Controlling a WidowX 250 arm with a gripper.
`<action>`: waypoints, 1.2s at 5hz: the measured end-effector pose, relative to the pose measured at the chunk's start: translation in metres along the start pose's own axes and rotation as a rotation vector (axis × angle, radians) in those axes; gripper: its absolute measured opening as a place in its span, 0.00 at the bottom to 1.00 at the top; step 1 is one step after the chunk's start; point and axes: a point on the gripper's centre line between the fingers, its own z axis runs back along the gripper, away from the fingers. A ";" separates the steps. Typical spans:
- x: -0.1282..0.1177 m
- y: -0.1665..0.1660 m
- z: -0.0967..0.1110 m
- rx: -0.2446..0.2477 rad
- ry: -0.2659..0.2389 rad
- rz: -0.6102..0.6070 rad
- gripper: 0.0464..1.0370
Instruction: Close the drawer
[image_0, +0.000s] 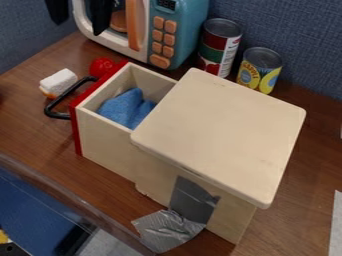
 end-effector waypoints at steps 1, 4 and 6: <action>0.000 -0.001 -0.011 -0.016 0.031 -0.014 0.96; -0.002 0.063 -0.028 -0.094 -0.052 -0.420 0.96; -0.001 0.080 -0.057 0.065 0.024 -0.890 0.96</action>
